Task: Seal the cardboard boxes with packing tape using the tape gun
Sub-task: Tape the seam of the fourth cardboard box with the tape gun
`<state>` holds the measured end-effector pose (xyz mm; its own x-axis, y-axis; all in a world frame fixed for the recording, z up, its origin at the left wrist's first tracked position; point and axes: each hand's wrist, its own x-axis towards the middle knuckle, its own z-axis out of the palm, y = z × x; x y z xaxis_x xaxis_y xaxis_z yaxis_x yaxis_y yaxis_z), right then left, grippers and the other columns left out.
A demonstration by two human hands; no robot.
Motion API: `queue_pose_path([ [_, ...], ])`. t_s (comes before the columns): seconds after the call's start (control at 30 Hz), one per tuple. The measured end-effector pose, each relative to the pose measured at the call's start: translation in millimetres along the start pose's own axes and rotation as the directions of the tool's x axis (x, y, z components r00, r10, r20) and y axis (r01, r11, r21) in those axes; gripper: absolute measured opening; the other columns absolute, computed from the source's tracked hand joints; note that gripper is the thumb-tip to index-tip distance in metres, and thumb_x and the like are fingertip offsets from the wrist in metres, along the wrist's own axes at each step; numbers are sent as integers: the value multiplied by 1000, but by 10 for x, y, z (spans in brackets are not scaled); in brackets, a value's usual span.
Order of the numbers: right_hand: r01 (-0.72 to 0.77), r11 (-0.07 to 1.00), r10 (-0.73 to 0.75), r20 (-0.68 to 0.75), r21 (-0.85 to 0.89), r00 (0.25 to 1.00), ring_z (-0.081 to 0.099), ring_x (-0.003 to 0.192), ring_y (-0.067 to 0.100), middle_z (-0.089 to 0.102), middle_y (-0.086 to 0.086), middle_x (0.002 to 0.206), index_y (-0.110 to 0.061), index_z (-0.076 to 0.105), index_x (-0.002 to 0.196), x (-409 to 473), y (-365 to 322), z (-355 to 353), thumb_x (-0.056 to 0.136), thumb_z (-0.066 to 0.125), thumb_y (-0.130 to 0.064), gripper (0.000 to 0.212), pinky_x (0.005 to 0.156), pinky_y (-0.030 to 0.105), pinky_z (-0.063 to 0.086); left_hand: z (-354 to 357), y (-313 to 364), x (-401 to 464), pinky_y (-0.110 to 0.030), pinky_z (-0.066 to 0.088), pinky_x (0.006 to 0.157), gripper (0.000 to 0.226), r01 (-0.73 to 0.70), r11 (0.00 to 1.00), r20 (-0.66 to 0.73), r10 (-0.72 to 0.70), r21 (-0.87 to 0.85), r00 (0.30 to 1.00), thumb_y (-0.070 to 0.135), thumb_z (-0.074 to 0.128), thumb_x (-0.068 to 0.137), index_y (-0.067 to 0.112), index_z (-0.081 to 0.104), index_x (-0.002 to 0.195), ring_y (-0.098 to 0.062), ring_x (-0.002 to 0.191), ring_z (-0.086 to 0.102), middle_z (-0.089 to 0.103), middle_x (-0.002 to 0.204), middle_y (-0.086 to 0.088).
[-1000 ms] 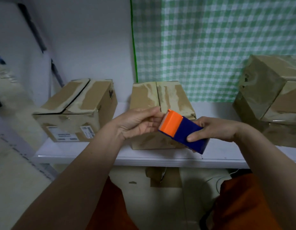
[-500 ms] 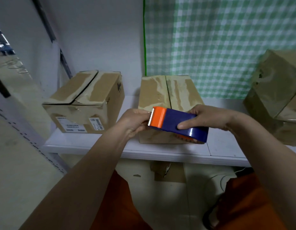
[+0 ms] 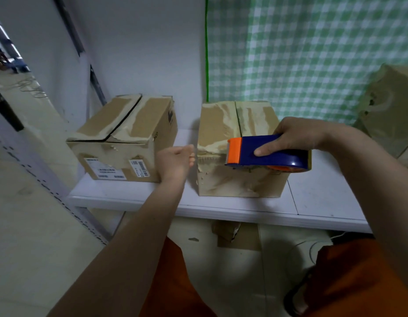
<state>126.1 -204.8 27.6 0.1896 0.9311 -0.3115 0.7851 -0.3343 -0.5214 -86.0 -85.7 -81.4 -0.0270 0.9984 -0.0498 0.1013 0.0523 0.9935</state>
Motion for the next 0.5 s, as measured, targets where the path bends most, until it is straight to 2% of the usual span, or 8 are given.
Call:
queue_pose_path([
  [0.13, -66, 994, 62, -51, -88, 997, 66, 73, 27, 71, 12, 80, -4, 71, 82, 75, -95, -27, 50, 69, -69, 73, 69, 33, 49, 84, 13, -30, -15, 46, 54, 26, -62, 993, -8, 63, 99, 998, 21, 67, 88, 10, 68, 64, -6, 47, 54, 61, 54, 2],
  [0.2, -102, 987, 94, -70, -123, 993, 62, 69, 23, 68, 11, 78, -5, 67, 79, 129, -142, -11, 58, 72, -66, 65, 65, 32, 45, 90, -7, -18, -16, 40, 51, 31, -107, 980, -18, 112, 170, 994, 21, 65, 89, 4, 69, 64, -13, 51, 54, 61, 55, -2],
  [0.27, -120, 982, 109, -81, -144, 991, 58, 65, 21, 64, 8, 74, -7, 63, 74, 184, -178, 14, 62, 73, -63, 59, 61, 29, 42, 105, -30, 9, -19, 35, 47, 33, -146, 963, -21, 155, 225, 988, 19, 65, 88, -5, 68, 65, -17, 53, 48, 56, 56, -8],
  [0.33, -138, 977, 126, -84, -162, 988, 57, 66, 20, 61, 6, 73, -9, 60, 73, 230, -201, 33, 63, 74, -63, 57, 59, 28, 41, 116, -78, 55, -27, 31, 49, 39, -190, 923, -10, 206, 335, 979, 23, 65, 86, -7, 64, 62, -16, 53, 43, 49, 55, -9],
  [0.43, -153, 970, 141, -75, -190, 987, 57, 66, 20, 61, 7, 72, -9, 60, 73, 266, -229, 25, 62, 74, -63, 57, 59, 28, 41, 80, -158, 123, -31, 27, 50, 48, -232, 853, 13, 255, 467, 967, 32, 62, 89, -3, 60, 56, -20, 47, 38, 47, 50, -15],
  [0.5, -155, 968, 145, -66, -196, 987, 58, 68, 21, 62, 7, 74, -8, 62, 74, 277, -222, 17, 62, 74, -64, 58, 60, 29, 43, 64, -188, 112, -30, 23, 48, 52, -242, 817, 34, 264, 524, 964, 33, 56, 94, 3, 53, 50, -18, 44, 34, 42, 47, -8],
])
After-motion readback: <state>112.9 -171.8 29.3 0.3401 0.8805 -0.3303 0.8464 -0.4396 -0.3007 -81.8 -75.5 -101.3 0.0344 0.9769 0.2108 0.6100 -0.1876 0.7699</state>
